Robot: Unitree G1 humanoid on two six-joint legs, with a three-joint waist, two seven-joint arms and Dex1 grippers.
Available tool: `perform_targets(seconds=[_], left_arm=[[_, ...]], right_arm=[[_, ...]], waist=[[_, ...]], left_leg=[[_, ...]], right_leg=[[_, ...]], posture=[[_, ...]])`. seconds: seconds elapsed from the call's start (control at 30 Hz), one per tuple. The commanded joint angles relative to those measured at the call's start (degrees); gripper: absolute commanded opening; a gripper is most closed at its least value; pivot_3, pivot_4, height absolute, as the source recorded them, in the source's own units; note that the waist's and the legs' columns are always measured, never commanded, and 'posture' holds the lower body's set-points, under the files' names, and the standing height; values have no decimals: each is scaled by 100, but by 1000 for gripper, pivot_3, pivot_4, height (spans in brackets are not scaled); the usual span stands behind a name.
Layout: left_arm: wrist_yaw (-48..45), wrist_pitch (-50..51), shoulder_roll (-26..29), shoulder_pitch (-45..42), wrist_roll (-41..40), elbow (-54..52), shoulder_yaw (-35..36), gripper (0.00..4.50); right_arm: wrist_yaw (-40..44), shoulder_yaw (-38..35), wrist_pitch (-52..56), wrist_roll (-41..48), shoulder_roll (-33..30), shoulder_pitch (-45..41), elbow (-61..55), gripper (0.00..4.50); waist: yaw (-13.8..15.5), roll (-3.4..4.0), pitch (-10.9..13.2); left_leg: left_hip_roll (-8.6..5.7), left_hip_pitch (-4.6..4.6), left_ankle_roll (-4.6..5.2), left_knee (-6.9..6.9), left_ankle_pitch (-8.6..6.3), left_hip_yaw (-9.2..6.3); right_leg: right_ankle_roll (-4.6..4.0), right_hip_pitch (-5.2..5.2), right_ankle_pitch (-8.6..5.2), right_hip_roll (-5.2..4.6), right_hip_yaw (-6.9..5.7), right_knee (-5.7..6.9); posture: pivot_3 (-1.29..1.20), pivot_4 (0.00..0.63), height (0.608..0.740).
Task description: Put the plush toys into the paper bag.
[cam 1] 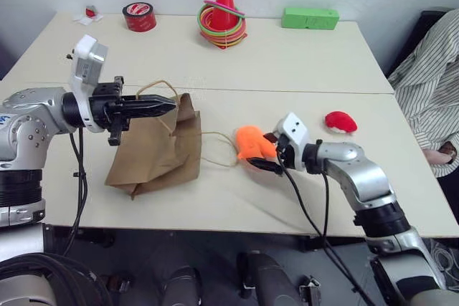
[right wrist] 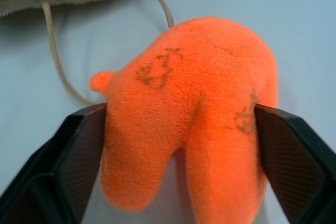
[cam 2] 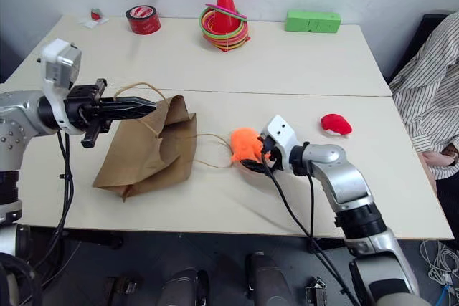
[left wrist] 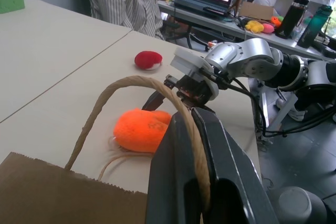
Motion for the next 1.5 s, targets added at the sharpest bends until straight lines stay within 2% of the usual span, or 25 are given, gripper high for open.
perform_targets(seconds=[0.03,0.2,0.33,0.57,0.73,1.0,1.17,1.3,1.5], left_arm=[[-100,-64,64,-169,49,20,55,0],[-137,14,-21,-219,28,-13,38,0],[-142,144,-89,-262,-62,-75,57,0],[-256,409,-88,-310,-166,-180,46,0],[-259,625,-284,-454,-401,-339,39,0],[-251,612,-381,-397,-397,-396,12,0],[-206,524,-473,-336,-364,-384,18,0],[-105,476,-503,-188,-400,-506,105,0],[134,127,-512,161,-268,-838,195,0]], right_arm=[[152,-35,-313,0,44,-129,225,2837],[524,-76,-855,-41,-135,-292,399,1193],[968,-247,-976,357,-80,-568,192,12],[1389,142,-681,611,173,-992,-250,12],[1023,1095,-1327,-269,1182,-1467,832,12],[1286,1514,-1910,-556,2032,-1735,1372,12],[1242,1461,-1985,-585,2359,-1676,1799,12],[1339,1339,-1916,-602,2107,-1487,1856,984],[1896,485,-2137,121,1090,-880,660,3088]], waist=[[-3,0,0],[-7,0,0],[-9,2,1],[-5,6,4],[-32,2,1],[-10,5,3],[-22,5,3],[-13,5,3],[30,5,3]], left_leg=[[0,-1,0,0,0,1],[0,1,0,0,0,2],[1,0,0,1,0,4],[2,-3,-1,0,0,2],[1,-5,1,9,0,7],[0,-25,2,10,-1,11],[3,-21,0,8,0,12],[1,-19,0,10,0,12],[0,-22,3,10,-2,8]], right_leg=[[0,0,0,0,0,0],[0,0,0,0,1,2],[1,-2,0,1,2,4],[1,-6,0,-1,2,5],[2,-7,1,-3,3,7],[3,-28,2,-7,7,24],[2,-29,1,-4,7,22],[2,-27,2,-7,8,22],[3,-23,2,-10,6,18]], posture=[[0,150,740],[0,150,740],[0,150,740],[0,150,740],[0,150,740],[0,150,740],[0,150,740],[0,150,740],[0,150,740]])
